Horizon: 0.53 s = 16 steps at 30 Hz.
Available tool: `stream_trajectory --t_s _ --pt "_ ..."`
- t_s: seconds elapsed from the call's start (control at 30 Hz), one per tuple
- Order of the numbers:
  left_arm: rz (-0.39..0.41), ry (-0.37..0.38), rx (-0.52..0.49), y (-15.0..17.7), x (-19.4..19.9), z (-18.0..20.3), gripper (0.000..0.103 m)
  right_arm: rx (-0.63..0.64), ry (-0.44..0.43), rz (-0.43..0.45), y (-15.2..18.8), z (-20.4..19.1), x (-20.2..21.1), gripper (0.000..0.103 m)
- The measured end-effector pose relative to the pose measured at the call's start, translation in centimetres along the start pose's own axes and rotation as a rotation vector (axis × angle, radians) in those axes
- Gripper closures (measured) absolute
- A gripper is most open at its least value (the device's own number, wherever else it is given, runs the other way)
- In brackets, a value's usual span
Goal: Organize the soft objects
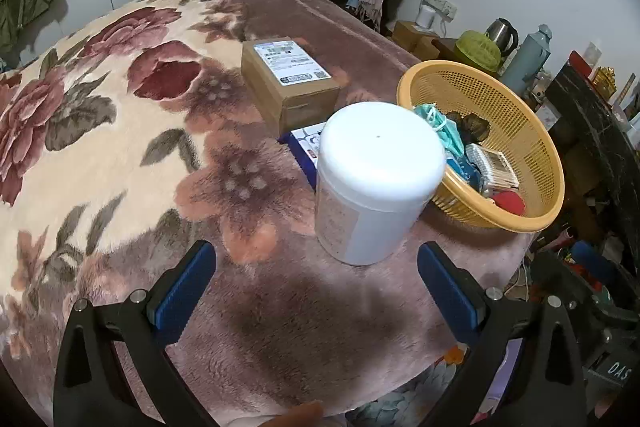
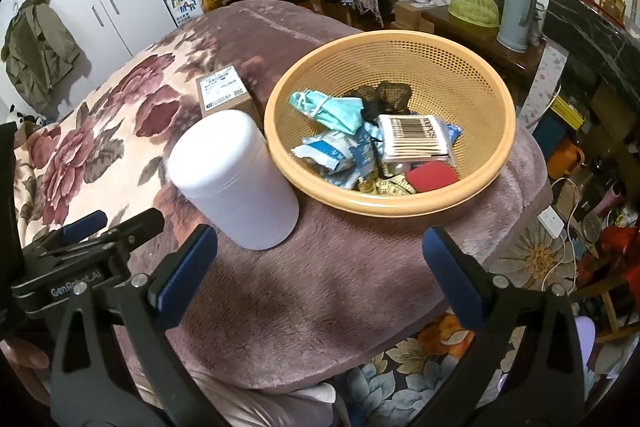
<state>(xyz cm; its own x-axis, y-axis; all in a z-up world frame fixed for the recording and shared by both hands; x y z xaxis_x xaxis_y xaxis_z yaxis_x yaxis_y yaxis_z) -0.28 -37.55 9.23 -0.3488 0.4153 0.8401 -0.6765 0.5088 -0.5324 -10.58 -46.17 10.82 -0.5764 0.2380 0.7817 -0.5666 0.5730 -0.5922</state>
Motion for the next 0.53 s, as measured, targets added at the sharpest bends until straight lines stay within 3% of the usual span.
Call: stream_trajectory --t_s 0.53 --pt "0.015 -0.020 0.033 1.5 0.8 -3.8 0.002 0.062 -0.017 -0.023 2.0 -3.7 -0.6 0.000"
Point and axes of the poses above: each gripper's, at about its wrist camera, not at the fingertips, and x roughly against the way its jaws point, z to its right, y to its underside, the point moved 10 cm from there along -x, roughly the way its jaws point, and after that the axes turned 3 degrees about -x, right-handed, at the moved point
